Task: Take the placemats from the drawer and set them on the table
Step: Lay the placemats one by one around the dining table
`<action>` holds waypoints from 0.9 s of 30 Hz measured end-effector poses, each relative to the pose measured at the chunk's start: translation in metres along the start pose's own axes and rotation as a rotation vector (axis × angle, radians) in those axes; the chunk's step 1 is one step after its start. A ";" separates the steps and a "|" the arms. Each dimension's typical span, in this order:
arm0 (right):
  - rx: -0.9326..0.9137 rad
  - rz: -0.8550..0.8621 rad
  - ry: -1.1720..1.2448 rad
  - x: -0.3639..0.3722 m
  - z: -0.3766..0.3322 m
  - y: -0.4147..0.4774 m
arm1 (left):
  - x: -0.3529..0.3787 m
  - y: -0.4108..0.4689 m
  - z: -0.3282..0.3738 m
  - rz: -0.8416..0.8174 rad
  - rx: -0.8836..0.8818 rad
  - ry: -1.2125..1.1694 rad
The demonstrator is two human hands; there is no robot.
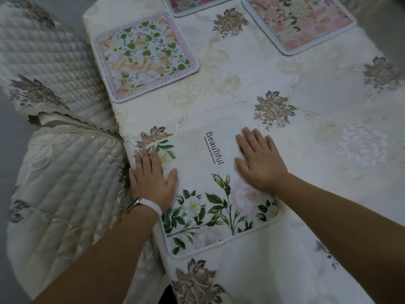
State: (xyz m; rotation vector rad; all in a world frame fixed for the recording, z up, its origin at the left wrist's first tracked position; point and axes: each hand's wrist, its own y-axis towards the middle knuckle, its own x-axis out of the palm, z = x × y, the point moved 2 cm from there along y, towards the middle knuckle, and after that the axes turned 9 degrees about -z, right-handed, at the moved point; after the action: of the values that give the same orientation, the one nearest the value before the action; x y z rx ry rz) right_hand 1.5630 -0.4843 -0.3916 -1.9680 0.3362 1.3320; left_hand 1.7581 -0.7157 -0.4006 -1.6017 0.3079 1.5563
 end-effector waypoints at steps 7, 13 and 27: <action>-0.077 -0.034 -0.065 0.034 -0.013 -0.059 | 0.030 -0.076 0.015 -0.050 0.060 0.001; -0.164 -0.045 -0.098 0.056 -0.037 -0.107 | 0.060 -0.133 0.049 -0.098 0.326 0.119; -0.184 0.023 -0.005 0.041 -0.073 -0.031 | 0.036 -0.054 0.073 -0.067 0.461 0.182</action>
State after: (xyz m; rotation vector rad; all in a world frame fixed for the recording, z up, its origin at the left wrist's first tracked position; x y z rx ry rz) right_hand 1.6491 -0.5052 -0.4003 -2.1171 0.2423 1.4256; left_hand 1.7515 -0.6183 -0.4016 -1.3694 0.6547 1.1823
